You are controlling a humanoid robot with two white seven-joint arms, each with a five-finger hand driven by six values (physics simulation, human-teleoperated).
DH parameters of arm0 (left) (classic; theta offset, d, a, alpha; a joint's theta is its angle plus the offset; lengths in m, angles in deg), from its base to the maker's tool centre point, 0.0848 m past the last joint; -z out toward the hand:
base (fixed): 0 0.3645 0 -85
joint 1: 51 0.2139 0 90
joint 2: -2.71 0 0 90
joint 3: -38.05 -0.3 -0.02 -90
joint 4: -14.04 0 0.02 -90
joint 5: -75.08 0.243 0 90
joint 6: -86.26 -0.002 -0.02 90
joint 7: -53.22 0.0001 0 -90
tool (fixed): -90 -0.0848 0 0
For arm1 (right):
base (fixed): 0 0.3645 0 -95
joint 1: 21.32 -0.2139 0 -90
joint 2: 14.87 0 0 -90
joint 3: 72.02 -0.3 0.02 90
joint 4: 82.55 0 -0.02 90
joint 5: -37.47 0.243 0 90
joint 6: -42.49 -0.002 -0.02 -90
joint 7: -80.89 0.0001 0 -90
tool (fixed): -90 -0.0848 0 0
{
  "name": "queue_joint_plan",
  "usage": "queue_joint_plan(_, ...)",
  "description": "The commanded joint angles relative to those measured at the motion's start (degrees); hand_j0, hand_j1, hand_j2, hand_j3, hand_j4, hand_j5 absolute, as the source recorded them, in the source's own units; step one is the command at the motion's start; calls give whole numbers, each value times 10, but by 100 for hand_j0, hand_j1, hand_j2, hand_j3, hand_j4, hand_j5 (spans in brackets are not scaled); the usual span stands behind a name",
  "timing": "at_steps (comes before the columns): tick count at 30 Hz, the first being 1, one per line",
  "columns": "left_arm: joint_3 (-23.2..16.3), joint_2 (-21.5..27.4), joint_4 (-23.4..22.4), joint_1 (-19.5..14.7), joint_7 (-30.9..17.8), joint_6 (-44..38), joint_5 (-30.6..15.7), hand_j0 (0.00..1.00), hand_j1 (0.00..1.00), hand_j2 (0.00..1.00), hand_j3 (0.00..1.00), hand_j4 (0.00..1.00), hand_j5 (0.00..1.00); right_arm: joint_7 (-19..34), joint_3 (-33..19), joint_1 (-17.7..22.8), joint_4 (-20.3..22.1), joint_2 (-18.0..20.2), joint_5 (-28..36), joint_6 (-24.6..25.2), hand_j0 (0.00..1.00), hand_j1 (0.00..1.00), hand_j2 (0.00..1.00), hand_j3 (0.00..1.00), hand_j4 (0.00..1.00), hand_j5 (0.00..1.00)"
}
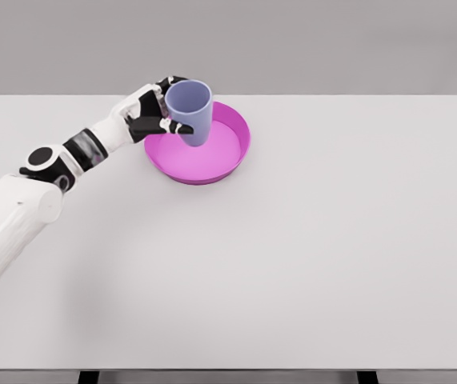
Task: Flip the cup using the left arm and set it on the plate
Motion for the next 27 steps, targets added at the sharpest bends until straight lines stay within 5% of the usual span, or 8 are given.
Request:
queue_joint_plan(1, 1, -17, -36, 0, 0, 0, -2, 42, 42, 42, 42, 42, 42, 0, 0, 0, 0, 0, 0, 0, 100, 100, 100, 100, 100, 100)
queue_joint_plan(24, 5, -40, -68, -11, 22, 7, 2, 43, 43, 43, 43, 43, 43, 0, 0, 0, 0, 0, 0, 0, 100, 100, 100, 100, 100, 100)
queue_joint_plan(27, 4, -40, -68, -11, 22, 7, 2, 50, 50, 50, 50, 50, 50, 0, 0, 0, 0, 0, 0, 0, 100, 100, 100, 100, 100, 100)
